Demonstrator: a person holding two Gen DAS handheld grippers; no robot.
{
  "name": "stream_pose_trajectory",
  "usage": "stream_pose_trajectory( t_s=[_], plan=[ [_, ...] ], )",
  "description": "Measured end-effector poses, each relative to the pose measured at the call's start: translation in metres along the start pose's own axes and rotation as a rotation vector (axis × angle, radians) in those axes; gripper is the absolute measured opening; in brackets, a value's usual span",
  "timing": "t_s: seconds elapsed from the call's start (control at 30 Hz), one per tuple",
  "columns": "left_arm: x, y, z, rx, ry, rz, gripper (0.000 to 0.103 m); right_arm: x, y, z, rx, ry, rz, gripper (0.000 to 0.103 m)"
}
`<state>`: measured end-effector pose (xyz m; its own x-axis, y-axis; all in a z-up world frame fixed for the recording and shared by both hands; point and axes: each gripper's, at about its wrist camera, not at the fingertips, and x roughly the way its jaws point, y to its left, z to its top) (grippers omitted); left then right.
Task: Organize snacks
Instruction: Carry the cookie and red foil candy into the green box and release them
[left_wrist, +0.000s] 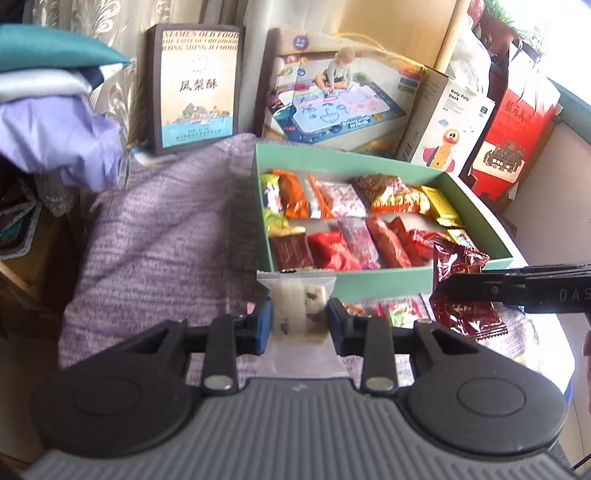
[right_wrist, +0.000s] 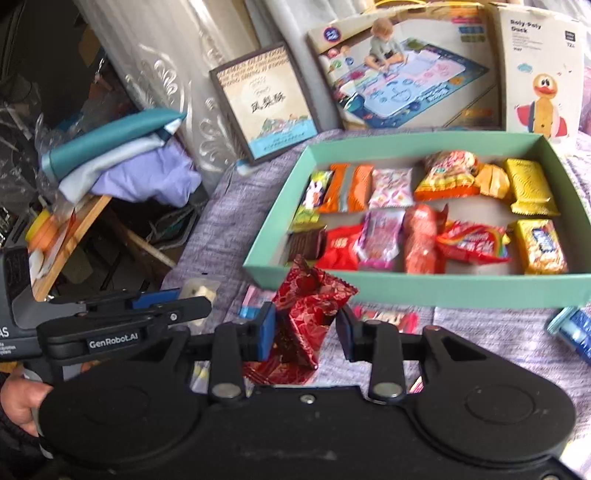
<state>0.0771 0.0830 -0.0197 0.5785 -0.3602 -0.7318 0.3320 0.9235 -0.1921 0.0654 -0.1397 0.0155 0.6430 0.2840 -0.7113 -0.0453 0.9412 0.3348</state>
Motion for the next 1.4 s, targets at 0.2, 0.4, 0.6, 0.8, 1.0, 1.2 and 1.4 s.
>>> stream_pose_trajectory(
  t_s=[0.2, 0.4, 0.6, 0.8, 1.0, 1.2, 1.4],
  plan=[
    [0.037, -0.017, 0.043, 0.006, 0.003, -0.022, 0.032, 0.008, -0.040, 0.039, 0.036, -0.054, -0.052, 0.035],
    [0.083, -0.029, 0.069, 0.009, 0.037, -0.022, 0.032, 0.032, -0.076, 0.063, 0.062, -0.049, -0.077, 0.035],
    [0.117, -0.031, 0.086, 0.006, 0.053, -0.018, 0.032, 0.062, -0.088, 0.072, 0.058, -0.008, -0.054, 0.035],
    [0.140, -0.032, 0.089, 0.007, 0.066, -0.016, 0.035, 0.089, -0.080, 0.069, 0.061, 0.052, -0.004, 0.043],
    [0.136, -0.035, 0.084, 0.034, 0.046, 0.059, 0.086, 0.084, -0.078, 0.065, 0.063, 0.016, -0.033, 0.086],
    [0.118, -0.035, 0.080, 0.004, 0.028, 0.063, 0.100, 0.068, -0.074, 0.063, 0.062, -0.015, -0.055, 0.101],
    [0.093, -0.045, 0.073, 0.005, 0.016, 0.061, 0.103, 0.042, -0.062, 0.060, 0.036, -0.044, -0.062, 0.103]
  ],
)
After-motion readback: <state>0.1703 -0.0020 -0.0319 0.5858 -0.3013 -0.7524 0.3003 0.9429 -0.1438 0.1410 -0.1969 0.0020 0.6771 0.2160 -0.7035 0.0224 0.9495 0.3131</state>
